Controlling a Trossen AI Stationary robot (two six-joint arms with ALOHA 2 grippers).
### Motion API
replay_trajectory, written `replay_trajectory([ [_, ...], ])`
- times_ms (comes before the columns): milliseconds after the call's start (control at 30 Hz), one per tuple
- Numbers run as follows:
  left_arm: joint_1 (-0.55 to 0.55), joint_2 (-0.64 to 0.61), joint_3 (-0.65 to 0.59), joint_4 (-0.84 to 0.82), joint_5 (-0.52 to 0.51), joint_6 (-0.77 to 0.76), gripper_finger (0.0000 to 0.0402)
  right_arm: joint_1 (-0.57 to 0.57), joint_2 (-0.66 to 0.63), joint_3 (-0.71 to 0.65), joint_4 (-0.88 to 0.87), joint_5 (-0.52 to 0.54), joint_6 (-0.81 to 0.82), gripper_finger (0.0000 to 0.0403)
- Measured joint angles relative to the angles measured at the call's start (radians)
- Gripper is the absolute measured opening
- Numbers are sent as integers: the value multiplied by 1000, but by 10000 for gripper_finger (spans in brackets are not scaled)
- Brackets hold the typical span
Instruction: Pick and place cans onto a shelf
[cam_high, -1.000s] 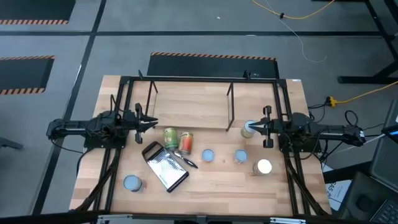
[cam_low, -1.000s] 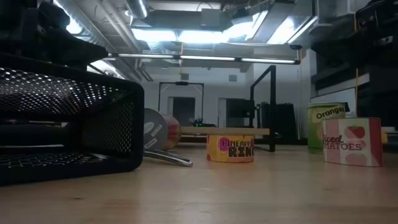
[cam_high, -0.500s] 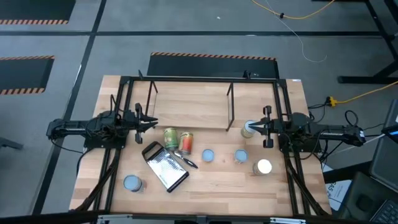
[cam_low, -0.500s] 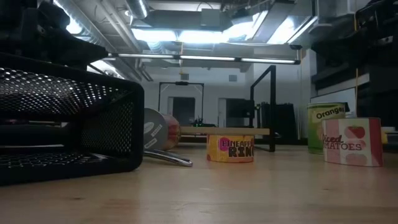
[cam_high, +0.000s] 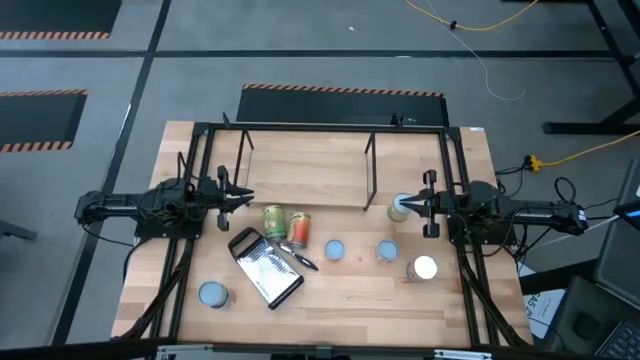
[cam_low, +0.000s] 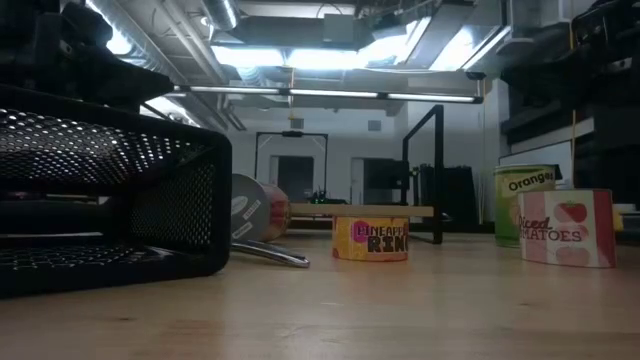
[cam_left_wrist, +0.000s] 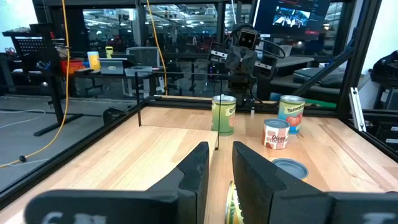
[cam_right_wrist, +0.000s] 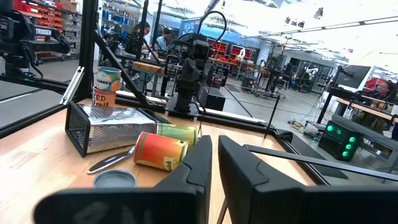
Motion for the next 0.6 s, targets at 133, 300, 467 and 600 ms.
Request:
replay_trajectory([
  [133,0,0,0,0,0,0,65,0,0,0,0,0,0,34],
  [300,0,0,0,0,0,0,65,0,0,0,1,0,0,34],
  [467,0,0,0,0,0,0,65,0,0,0,1,0,1,34],
  [600,0,0,0,0,0,0,65,0,0,0,1,0,99,34],
])
